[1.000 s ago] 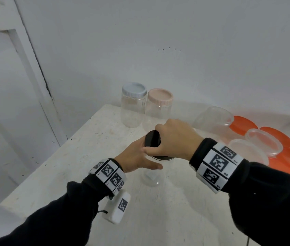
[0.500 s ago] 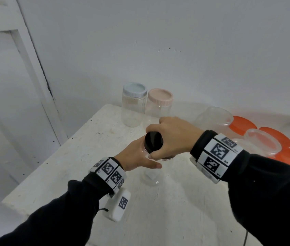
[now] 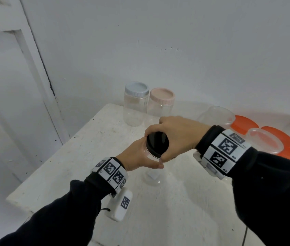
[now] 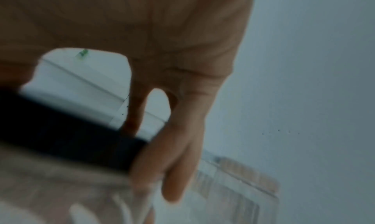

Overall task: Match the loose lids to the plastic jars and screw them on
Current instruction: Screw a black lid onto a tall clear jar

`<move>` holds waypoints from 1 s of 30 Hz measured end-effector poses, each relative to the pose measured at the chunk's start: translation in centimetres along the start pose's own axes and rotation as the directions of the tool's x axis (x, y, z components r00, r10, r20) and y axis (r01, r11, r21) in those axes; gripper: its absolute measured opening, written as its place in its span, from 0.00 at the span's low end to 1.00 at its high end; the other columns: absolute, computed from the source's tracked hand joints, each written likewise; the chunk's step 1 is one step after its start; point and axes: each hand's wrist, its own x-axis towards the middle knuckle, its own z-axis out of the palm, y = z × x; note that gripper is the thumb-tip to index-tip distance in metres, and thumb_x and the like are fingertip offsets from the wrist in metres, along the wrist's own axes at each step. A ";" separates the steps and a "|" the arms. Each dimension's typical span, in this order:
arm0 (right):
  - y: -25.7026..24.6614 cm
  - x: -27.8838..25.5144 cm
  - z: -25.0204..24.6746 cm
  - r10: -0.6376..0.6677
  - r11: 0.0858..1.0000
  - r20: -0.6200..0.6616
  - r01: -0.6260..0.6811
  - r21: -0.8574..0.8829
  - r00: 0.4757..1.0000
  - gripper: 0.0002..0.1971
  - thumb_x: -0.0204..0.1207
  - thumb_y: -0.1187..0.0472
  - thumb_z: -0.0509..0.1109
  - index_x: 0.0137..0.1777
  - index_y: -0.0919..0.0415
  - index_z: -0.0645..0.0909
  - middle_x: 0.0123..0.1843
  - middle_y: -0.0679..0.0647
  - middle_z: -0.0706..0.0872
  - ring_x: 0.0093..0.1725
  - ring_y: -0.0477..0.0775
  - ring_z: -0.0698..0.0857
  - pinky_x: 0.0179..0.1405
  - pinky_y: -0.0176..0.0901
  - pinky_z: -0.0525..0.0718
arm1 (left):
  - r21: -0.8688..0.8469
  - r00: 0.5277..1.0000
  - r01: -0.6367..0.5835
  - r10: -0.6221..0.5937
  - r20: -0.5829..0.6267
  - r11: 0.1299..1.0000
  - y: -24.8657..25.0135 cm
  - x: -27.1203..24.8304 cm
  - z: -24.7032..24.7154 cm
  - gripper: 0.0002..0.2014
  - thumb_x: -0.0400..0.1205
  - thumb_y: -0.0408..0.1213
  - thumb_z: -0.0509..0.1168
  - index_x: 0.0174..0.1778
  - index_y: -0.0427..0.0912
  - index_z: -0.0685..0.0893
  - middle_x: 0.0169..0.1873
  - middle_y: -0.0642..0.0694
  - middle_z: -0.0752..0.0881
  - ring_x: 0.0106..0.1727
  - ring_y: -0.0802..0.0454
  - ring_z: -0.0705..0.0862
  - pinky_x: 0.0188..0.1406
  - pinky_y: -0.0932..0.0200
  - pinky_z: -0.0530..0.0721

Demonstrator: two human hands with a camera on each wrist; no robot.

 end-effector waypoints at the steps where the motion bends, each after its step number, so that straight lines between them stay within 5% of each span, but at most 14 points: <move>1: -0.1 -0.1 0.4 0.027 1.000 -0.044 -0.027 -0.008 0.999 0.32 0.62 0.40 0.76 0.66 0.44 0.73 0.46 0.48 0.74 0.44 0.48 0.76 0.43 0.40 0.80 | -0.007 1.000 -0.005 0.005 -0.005 1.000 0.0 0.0 0.1 0.33 0.64 0.33 0.80 0.58 0.61 0.72 0.52 0.63 0.82 0.53 0.77 0.79 0.50 0.79 0.75; 5: -1.0 0.1 2.0 0.185 0.981 -0.227 -0.192 -0.012 0.956 0.29 0.65 0.31 0.68 0.51 0.58 0.77 0.32 0.46 0.73 0.34 0.49 0.76 0.29 0.38 0.74 | -0.028 1.000 -0.027 0.027 -0.016 0.999 0.0 -0.2 0.4 0.32 0.66 0.30 0.79 0.59 0.58 0.73 0.52 0.61 0.83 0.53 0.73 0.80 0.48 0.77 0.76; 7: -1.2 0.0 2.1 0.233 0.967 -0.223 -0.250 -0.052 0.947 0.32 0.65 0.27 0.64 0.49 0.58 0.76 0.34 0.48 0.74 0.35 0.50 0.76 0.30 0.39 0.73 | -0.026 1.000 -0.031 0.031 0.001 0.999 0.1 -0.3 0.5 0.33 0.65 0.35 0.80 0.62 0.57 0.73 0.54 0.60 0.83 0.55 0.70 0.80 0.51 0.75 0.77; 9: -0.5 -0.5 1.3 0.203 0.976 -0.108 -0.210 -0.054 0.973 0.36 0.65 0.25 0.63 0.63 0.52 0.74 0.49 0.50 0.79 0.46 0.51 0.79 0.43 0.42 0.79 | -0.035 1.000 -0.030 0.030 0.007 0.999 0.1 -0.3 0.4 0.35 0.63 0.39 0.79 0.65 0.57 0.72 0.56 0.61 0.83 0.58 0.68 0.80 0.53 0.74 0.77; 11: 0.3 -0.9 0.2 0.060 0.996 0.069 -0.065 0.065 0.996 0.37 0.67 0.35 0.71 0.75 0.43 0.65 0.68 0.48 0.70 0.62 0.50 0.74 0.59 0.44 0.78 | -0.024 1.000 -0.026 0.026 -0.007 0.999 0.1 -0.3 0.4 0.37 0.62 0.42 0.79 0.65 0.59 0.72 0.57 0.62 0.83 0.59 0.70 0.79 0.53 0.75 0.76; 12: 0.4 -1.0 -0.3 -0.014 0.993 0.113 0.000 0.117 0.994 0.37 0.67 0.42 0.75 0.76 0.40 0.64 0.69 0.47 0.67 0.65 0.49 0.72 0.62 0.44 0.77 | -0.011 1.000 -0.025 0.025 -0.014 1.000 0.0 -0.3 0.4 0.37 0.62 0.42 0.80 0.65 0.60 0.71 0.57 0.62 0.83 0.59 0.71 0.79 0.54 0.75 0.76; 15: 0.5 -0.6 -0.3 -0.033 0.995 0.052 0.028 0.093 0.998 0.33 0.64 0.48 0.78 0.70 0.40 0.70 0.60 0.48 0.71 0.56 0.49 0.75 0.54 0.43 0.81 | -0.008 0.999 -0.023 0.023 -0.022 1.000 -0.2 -0.4 0.5 0.36 0.64 0.39 0.81 0.63 0.62 0.71 0.57 0.62 0.82 0.60 0.72 0.78 0.55 0.73 0.76; 20: -0.7 -0.1 1.8 0.208 0.974 -0.182 -0.222 -0.055 0.961 0.33 0.67 0.30 0.65 0.64 0.52 0.74 0.46 0.51 0.74 0.42 0.52 0.77 0.40 0.42 0.77 | -0.040 0.999 -0.030 0.029 -0.032 0.999 0.2 -0.5 0.8 0.34 0.61 0.41 0.79 0.61 0.62 0.72 0.55 0.63 0.83 0.58 0.69 0.80 0.53 0.72 0.77; 23: -0.5 -0.3 1.5 0.216 0.974 -0.076 -0.220 -0.056 0.974 0.36 0.68 0.28 0.62 0.71 0.50 0.68 0.54 0.52 0.72 0.49 0.54 0.77 0.46 0.44 0.77 | -0.024 0.999 -0.030 0.029 -0.039 0.999 0.0 -0.5 0.7 0.35 0.63 0.39 0.80 0.61 0.62 0.72 0.54 0.62 0.83 0.57 0.70 0.80 0.51 0.73 0.77; 26: 0.2 -0.7 0.3 0.029 0.993 0.156 -0.046 0.106 0.987 0.38 0.69 0.42 0.74 0.77 0.40 0.61 0.66 0.50 0.67 0.61 0.52 0.74 0.60 0.45 0.79 | 0.006 0.998 -0.022 0.022 -0.061 1.000 -0.2 -0.4 0.7 0.32 0.64 0.36 0.81 0.57 0.63 0.73 0.52 0.60 0.83 0.54 0.74 0.79 0.50 0.75 0.77; 28: 0.4 -0.6 0.3 0.011 0.995 0.115 -0.023 0.101 0.993 0.37 0.65 0.45 0.77 0.74 0.39 0.65 0.60 0.49 0.70 0.56 0.50 0.75 0.57 0.43 0.80 | 0.013 0.997 -0.022 0.023 -0.072 1.000 -0.3 -0.4 0.8 0.32 0.64 0.36 0.81 0.56 0.63 0.72 0.53 0.61 0.83 0.54 0.74 0.79 0.50 0.78 0.75; 30: -0.2 -0.4 0.8 0.085 0.996 -0.024 -0.084 0.043 0.996 0.33 0.65 0.38 0.74 0.69 0.44 0.72 0.46 0.46 0.73 0.48 0.49 0.77 0.48 0.41 0.80 | -0.002 0.997 -0.025 0.025 -0.078 1.000 -0.3 -0.4 0.8 0.33 0.64 0.35 0.81 0.57 0.64 0.72 0.53 0.62 0.83 0.55 0.74 0.79 0.50 0.79 0.75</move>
